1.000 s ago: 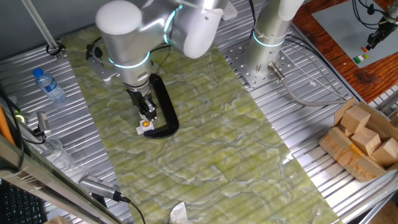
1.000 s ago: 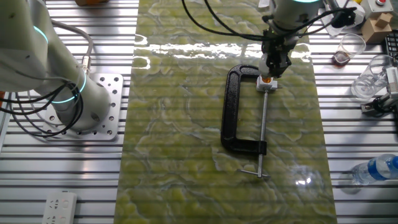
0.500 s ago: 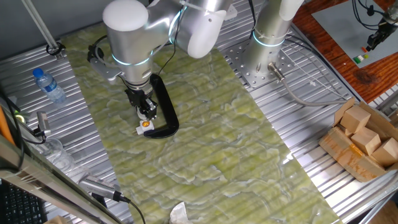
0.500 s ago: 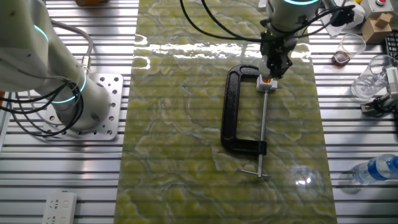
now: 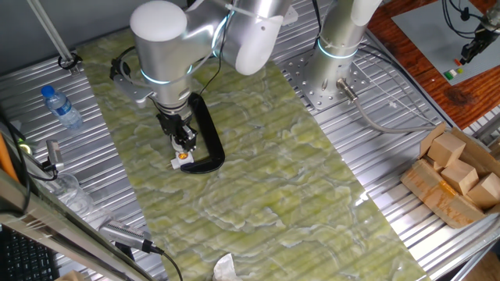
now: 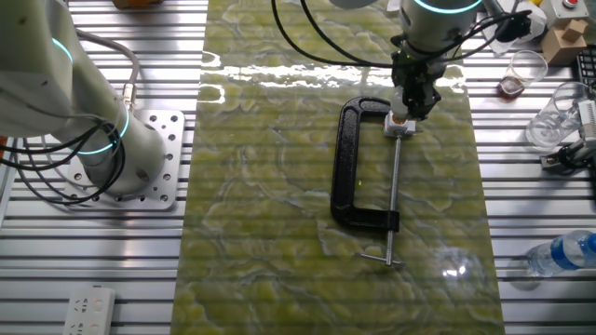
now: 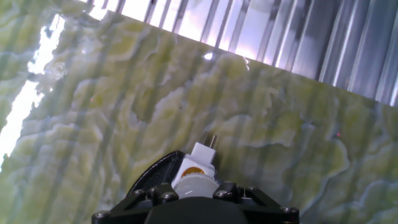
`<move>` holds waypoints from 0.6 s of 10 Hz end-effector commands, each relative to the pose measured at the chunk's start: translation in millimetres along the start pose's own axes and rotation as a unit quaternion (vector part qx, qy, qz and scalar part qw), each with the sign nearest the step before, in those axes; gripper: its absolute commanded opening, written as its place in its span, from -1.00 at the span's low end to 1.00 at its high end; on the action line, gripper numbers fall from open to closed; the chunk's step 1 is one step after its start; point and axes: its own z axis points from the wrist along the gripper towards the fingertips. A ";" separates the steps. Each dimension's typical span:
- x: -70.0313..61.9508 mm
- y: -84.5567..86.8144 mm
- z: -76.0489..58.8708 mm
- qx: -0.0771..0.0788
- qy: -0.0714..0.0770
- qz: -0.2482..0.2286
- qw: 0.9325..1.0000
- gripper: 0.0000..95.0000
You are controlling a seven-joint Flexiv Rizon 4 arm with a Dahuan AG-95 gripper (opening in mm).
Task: Take out the light bulb by rotating it
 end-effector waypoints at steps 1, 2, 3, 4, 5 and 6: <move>0.1 0.4 2.2 -0.001 0.000 0.001 1.000 -1.00; 0.1 0.4 3.1 -0.001 0.000 0.001 1.000 -1.00; 0.2 0.5 4.4 -0.001 0.000 0.000 1.000 -1.00; 0.1 0.6 4.6 -0.002 -0.001 0.000 1.000 -1.00; 0.2 0.8 4.8 -0.002 -0.001 0.000 1.000 -1.00; 0.2 0.9 5.3 -0.002 -0.001 0.000 1.000 -1.00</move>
